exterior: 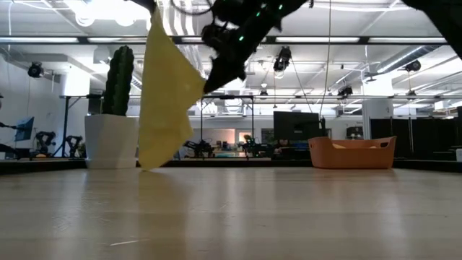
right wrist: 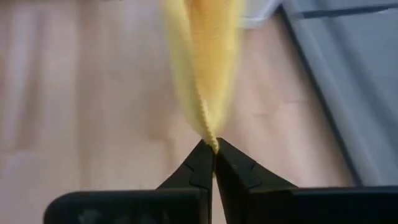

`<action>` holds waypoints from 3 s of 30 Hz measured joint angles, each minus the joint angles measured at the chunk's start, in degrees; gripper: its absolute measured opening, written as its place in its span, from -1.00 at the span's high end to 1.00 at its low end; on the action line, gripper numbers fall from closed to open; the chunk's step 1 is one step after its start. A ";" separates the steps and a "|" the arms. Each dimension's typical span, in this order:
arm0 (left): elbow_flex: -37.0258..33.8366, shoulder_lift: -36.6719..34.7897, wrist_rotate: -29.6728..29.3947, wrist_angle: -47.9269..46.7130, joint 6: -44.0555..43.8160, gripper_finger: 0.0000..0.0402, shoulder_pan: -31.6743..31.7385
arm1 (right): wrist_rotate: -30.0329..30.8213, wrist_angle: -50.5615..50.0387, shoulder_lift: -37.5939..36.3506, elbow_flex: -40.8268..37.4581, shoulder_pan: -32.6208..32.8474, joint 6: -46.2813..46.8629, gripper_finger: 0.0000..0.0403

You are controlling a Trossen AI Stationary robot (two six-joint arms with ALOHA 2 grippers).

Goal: Roll microfiber towels into tight, uniform cylinder then place into a basket
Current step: Fold the yellow towel

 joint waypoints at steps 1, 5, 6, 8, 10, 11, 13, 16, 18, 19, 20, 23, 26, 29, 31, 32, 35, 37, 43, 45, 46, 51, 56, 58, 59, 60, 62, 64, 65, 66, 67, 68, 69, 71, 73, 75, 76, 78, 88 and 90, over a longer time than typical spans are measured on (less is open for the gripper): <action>-0.29 0.00 -0.60 0.21 -0.01 1.00 0.09 | 2.28 -1.50 -1.55 0.00 -0.26 -1.49 0.96; -2.10 0.00 -1.66 3.52 -0.36 1.00 1.03 | 10.59 -6.17 -7.48 0.00 -1.86 -6.78 0.96; -2.70 0.06 -1.71 5.16 -0.92 1.00 1.22 | 11.76 -6.66 -9.00 0.00 -2.54 -7.97 0.96; -3.68 0.42 -1.88 8.77 -2.72 1.00 1.51 | 12.20 -7.82 -11.91 0.00 -4.18 -9.63 0.96; -4.58 0.93 -1.97 11.58 -3.55 1.00 1.53 | 12.24 -9.10 -14.83 0.00 -5.89 -10.08 0.96; -4.90 1.28 -1.97 12.16 -3.78 1.00 1.53 | 12.27 -10.32 -16.17 0.00 -6.69 -10.10 0.96; -5.40 2.09 -1.90 12.22 -4.15 1.00 1.53 | 12.62 -13.36 -18.94 0.00 -8.17 -9.44 0.96; -6.49 3.60 -1.84 10.26 -4.95 1.00 1.53 | 13.77 -19.60 -22.76 0.00 -9.56 -7.70 0.96; -7.24 4.51 -1.45 9.15 -6.85 1.00 1.46 | 13.60 -23.12 -24.93 -0.21 -9.92 -7.02 0.96; -7.66 4.73 -0.77 8.91 -8.29 1.00 1.38 | 13.01 -24.52 -25.92 -0.48 -9.94 -7.06 0.96; -8.24 4.89 0.35 8.61 -9.70 1.00 1.36 | 11.35 -25.83 -26.91 -0.83 -9.93 -7.47 0.96; -9.94 4.94 4.62 7.73 -14.15 1.00 0.82 | 2.25 -28.41 -29.77 -1.70 -9.83 -9.87 0.96; -10.36 4.94 5.66 7.80 -17.47 1.00 -0.32 | 11.42 -30.11 -32.27 -1.77 -8.24 -5.75 0.96; -10.36 4.92 6.10 7.67 -19.53 1.00 -1.56 | 7.97 -29.48 -34.26 -2.51 -8.06 -6.73 0.96; -10.35 4.86 7.57 8.63 -19.62 1.00 -2.16 | 3.38 -28.76 -35.44 -2.56 -8.11 -8.00 0.96; -10.33 4.85 8.18 9.23 -20.00 1.00 -2.50 | 3.60 -28.75 -35.91 -2.57 -8.06 -7.90 0.96; -10.34 4.83 9.00 9.11 -22.52 1.00 -3.35 | 4.51 -28.65 -36.20 -3.52 -8.07 -6.91 0.96; -10.43 4.83 8.70 8.21 -22.62 1.00 -3.66 | 4.53 -28.33 -36.00 -4.82 -8.30 -7.77 0.96; -10.47 6.16 8.00 7.94 -19.47 1.00 -3.66 | 4.41 -25.46 -36.09 -11.12 -8.28 -6.37 0.96; -10.47 6.55 8.00 7.47 -17.46 1.00 -3.12 | 4.53 -24.54 -36.09 -13.62 -8.30 -4.73 0.96; -10.47 6.83 8.00 7.12 -16.23 1.00 -2.78 | 4.58 -23.36 -36.09 -14.76 -8.32 -4.28 0.96; -10.40 8.01 7.47 6.12 -12.63 1.00 0.05 | 8.98 -17.92 -36.06 -17.11 -8.96 -6.08 0.96; -9.43 6.18 7.80 3.04 -12.21 1.00 1.20 | 5.22 -20.45 -37.95 -15.28 -9.00 -0.95 0.96; -10.11 4.29 9.22 2.09 -14.79 1.00 0.80 | -0.35 -23.20 -39.28 -16.07 -8.88 2.29 0.96; -10.81 3.44 10.16 1.47 -16.64 1.00 0.38 | -2.52 -24.55 -39.79 -16.95 -8.79 3.99 0.96; -11.88 2.55 10.62 0.43 -18.76 1.00 -0.38 | -4.32 -26.44 -40.57 -18.66 -8.56 5.46 0.96; -14.99 0.99 12.52 1.07 -23.29 1.00 -2.61 | -7.44 -27.23 -41.96 -23.03 -7.53 7.92 0.96; -19.38 -0.34 13.95 1.13 -27.27 1.00 -6.26 | -9.44 -26.53 -43.75 -28.26 -5.67 10.47 0.96; -21.83 -0.84 14.48 0.87 -29.33 1.00 -8.43 | -10.49 -26.70 -44.71 -31.00 -4.57 11.78 0.96; -24.29 -1.32 14.56 1.55 -31.42 1.00 -10.79 | -11.14 -25.97 -45.56 -33.67 -3.27 13.12 0.96; -26.85 -1.95 14.55 2.76 -33.67 1.00 -13.13 | -11.72 -24.36 -46.33 -36.33 -1.84 14.58 0.96; -29.50 -2.61 14.53 4.22 -36.24 1.00 -15.47 | -12.24 -22.59 -47.21 -38.91 -0.37 16.09 0.96; -31.97 -3.18 14.51 5.89 -39.23 1.00 -17.76 | -12.57 -20.75 -48.17 -41.43 1.36 17.61 0.96; -36.63 -3.86 14.50 11.45 -44.82 1.00 -22.38 | -13.59 -15.73 -49.94 -45.67 4.79 20.64 0.96; -40.27 -3.98 14.60 17.68 -49.46 1.00 -26.43 | -14.17 -11.75 -51.01 -49.15 8.28 23.83 0.96; -43.04 -4.10 14.69 24.82 -52.38 1.00 -29.30 | -14.35 -9.69 -51.48 -51.79 11.24 26.26 0.96; -44.08 -4.07 14.67 28.78 -53.06 1.00 -30.20 | -14.27 -8.56 -51.56 -52.67 12.42 26.99 0.96; -45.44 -3.38 14.12 36.28 -52.88 1.00 -31.23 | -13.93 -7.90 -51.45 -53.87 14.64 27.88 0.96; -45.84 7.28 13.23 55.95 -24.55 0.80 -29.04 | -13.53 -6.91 -51.01 -55.39 20.35 29.83 0.96; -45.80 11.14 15.50 58.67 -18.34 0.67 -28.35 | -13.49 -6.91 -51.01 -55.39 20.36 29.85 0.96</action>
